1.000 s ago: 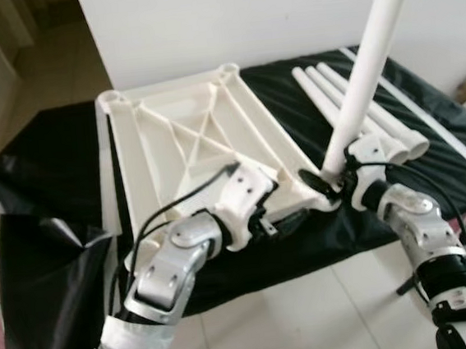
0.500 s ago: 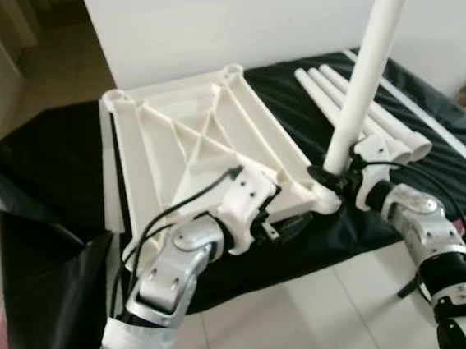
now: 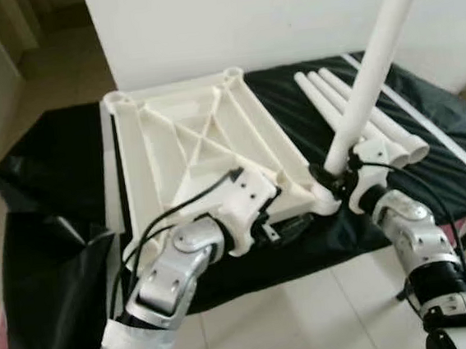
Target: Building children table
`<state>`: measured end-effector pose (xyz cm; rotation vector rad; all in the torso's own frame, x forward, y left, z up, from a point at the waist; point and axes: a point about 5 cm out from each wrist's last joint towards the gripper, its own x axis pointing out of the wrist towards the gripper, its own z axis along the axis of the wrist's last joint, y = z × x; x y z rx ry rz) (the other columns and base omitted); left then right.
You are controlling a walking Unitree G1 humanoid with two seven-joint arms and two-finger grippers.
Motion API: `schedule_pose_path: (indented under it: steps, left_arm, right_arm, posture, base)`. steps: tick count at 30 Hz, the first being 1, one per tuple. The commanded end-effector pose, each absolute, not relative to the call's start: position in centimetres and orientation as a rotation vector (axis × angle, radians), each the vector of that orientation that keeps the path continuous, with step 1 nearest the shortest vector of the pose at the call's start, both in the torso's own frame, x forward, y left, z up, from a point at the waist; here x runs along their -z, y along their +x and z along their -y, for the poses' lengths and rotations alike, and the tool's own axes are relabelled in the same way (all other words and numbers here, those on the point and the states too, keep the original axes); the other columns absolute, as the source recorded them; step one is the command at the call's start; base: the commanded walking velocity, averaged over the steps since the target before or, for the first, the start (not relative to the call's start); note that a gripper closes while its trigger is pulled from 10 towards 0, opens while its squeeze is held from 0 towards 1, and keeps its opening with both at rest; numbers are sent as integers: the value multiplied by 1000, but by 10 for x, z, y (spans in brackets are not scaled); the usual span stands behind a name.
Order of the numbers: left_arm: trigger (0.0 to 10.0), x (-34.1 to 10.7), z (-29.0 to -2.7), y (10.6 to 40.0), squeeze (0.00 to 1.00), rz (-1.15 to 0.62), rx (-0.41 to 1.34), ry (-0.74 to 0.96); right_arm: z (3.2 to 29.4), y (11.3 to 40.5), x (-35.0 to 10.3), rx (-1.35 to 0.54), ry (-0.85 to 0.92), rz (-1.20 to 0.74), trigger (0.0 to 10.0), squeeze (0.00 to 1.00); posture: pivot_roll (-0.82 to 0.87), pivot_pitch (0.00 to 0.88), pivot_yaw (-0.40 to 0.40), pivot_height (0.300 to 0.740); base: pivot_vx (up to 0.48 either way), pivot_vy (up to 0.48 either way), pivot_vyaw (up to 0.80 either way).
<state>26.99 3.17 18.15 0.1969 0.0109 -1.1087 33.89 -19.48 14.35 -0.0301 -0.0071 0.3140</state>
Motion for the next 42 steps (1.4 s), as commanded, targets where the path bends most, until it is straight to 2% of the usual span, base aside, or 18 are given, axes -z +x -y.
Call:
schedule_pose_path:
  steps: [1,15,19,22,38,39,40,42]
  left_arm:
    - [10000,-181,-32,268,0,-4,1116,200]
    - [10000,-176,-38,272,0,-19,1097,208]
    - [10000,-176,-40,274,0,-18,1085,210]
    - [10000,-176,-40,273,0,-16,1084,209]
    - [10000,-177,-42,274,0,-6,1088,217]
    - [10000,-177,-42,274,0,-5,1089,221]
    - [10000,-177,-43,274,0,-4,1090,224]
    - [10000,-177,-43,274,0,-3,1090,226]
  right_arm:
    - [199,336,-127,-172,41,-84,10000,0]
    - [176,326,-126,47,113,-59,10000,0]
    - [158,319,-122,206,159,-79,10000,0]
    - [151,317,-122,251,189,-92,10000,0]
    - [144,312,-128,272,240,-82,10000,0]
    - [143,311,-130,267,236,-72,10000,945]
    - [143,311,-132,265,224,-63,10000,1000]
    - [143,311,-134,263,214,-57,10000,1000]
  posture:
    - [-18,14,-30,740]
    - [-22,24,-43,740]
    - [-17,25,-51,740]
    - [-16,25,-50,740]
    - [-17,32,-43,740]
    - [-18,33,-40,740]
    - [-19,33,-39,740]
    - [-19,33,-39,740]
  base:
    - [0,0,0]
    - [0,0,0]
    - [0,0,0]
    - [0,0,0]
    - [0,0,0]
    - [0,0,0]
    - [0,0,0]
    - [0,0,0]
